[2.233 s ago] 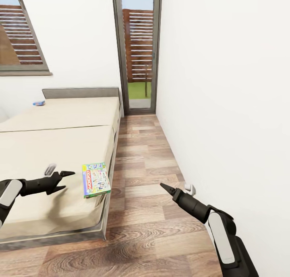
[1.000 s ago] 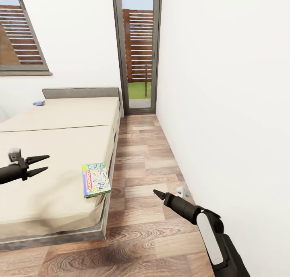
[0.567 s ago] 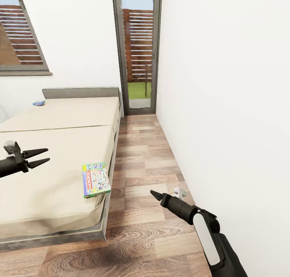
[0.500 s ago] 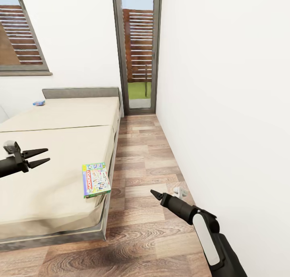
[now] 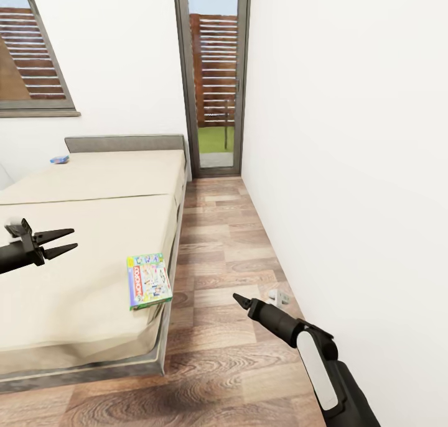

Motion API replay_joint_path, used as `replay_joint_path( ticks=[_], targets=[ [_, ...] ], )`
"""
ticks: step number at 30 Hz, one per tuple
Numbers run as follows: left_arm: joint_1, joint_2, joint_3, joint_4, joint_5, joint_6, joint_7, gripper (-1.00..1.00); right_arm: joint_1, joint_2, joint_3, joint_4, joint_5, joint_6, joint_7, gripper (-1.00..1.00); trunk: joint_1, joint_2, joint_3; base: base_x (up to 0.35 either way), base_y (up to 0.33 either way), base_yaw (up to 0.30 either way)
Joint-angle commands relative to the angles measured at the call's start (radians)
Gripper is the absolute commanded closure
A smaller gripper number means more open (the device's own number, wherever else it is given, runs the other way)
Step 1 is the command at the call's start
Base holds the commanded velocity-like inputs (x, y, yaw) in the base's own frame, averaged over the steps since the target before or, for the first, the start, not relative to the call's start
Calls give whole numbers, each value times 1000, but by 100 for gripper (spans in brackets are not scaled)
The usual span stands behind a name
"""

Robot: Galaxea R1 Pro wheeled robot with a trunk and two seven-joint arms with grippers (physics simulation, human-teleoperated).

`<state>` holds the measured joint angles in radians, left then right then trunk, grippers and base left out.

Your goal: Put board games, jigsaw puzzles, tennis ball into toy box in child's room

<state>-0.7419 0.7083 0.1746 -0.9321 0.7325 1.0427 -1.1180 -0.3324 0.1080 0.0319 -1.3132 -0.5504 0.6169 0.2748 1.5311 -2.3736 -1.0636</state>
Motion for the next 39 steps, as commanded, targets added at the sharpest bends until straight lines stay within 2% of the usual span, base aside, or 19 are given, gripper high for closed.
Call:
replay_joint_path(
  ticks=[1,25,39],
  targets=[
    [-1,0,0,1,0,4,-3,-100,0,1,-1,-1,-2,5,1,-100,0,0,-1,73,49,0],
    [-1,-2,1,1,-1,4,-3,-100,0,-2,-1,0,-11,6,8,-100,0,0,-1,100,96,0],
    [-1,-1,2,1,-2,4,-3,-100,0,-2,-2,0,-15,7,10,-100,0,0,-1,17,19,0]
  ],
)
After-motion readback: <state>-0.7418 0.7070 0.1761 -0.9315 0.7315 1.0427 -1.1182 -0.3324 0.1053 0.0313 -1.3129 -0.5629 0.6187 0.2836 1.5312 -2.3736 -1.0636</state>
